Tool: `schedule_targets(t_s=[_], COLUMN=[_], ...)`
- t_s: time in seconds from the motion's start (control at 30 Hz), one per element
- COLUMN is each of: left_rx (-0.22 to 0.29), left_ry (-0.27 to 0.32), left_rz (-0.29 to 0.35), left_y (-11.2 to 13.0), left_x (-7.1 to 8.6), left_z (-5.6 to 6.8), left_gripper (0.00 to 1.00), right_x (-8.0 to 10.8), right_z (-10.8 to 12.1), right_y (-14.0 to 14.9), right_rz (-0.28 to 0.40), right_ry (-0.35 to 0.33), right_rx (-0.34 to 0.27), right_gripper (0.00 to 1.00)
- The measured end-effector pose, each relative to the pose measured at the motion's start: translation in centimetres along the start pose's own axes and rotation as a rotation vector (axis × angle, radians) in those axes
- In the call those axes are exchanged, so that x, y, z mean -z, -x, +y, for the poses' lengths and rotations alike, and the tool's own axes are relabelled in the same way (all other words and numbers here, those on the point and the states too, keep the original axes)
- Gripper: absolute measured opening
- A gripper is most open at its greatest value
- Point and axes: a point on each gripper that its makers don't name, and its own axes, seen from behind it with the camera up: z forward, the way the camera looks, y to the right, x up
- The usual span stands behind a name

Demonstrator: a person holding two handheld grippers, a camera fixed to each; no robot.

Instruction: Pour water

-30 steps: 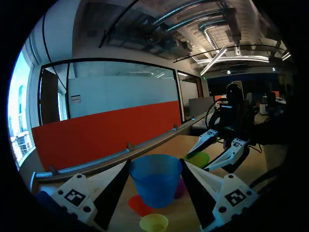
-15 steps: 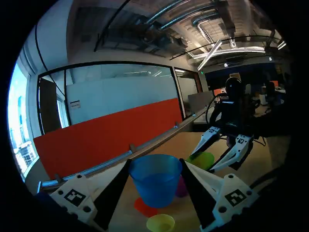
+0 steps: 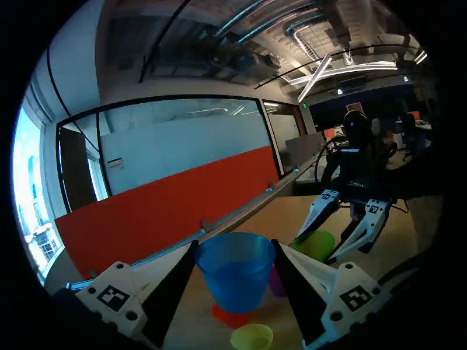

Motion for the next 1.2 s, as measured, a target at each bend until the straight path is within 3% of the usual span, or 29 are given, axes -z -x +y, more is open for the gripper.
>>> schedule_targets(t_s=[0.8, 1.2], left_rx=[-0.135, -0.159], left_ry=[-0.011, -0.01], left_rz=[0.001, 0.006], left_y=[-0.4, -0.7], left_x=[-0.6, -0.7], left_z=[0.5, 0.8], left_gripper=[0.9, 0.9], right_x=[-0.4, -0.3], right_z=[-1.7, -2.0], right_y=[-0.1, 0.0], right_rz=[0.017, 0.022], right_ry=[-0.042, -0.047], right_rx=[-0.025, -0.028], right_gripper=[0.94, 0.94])
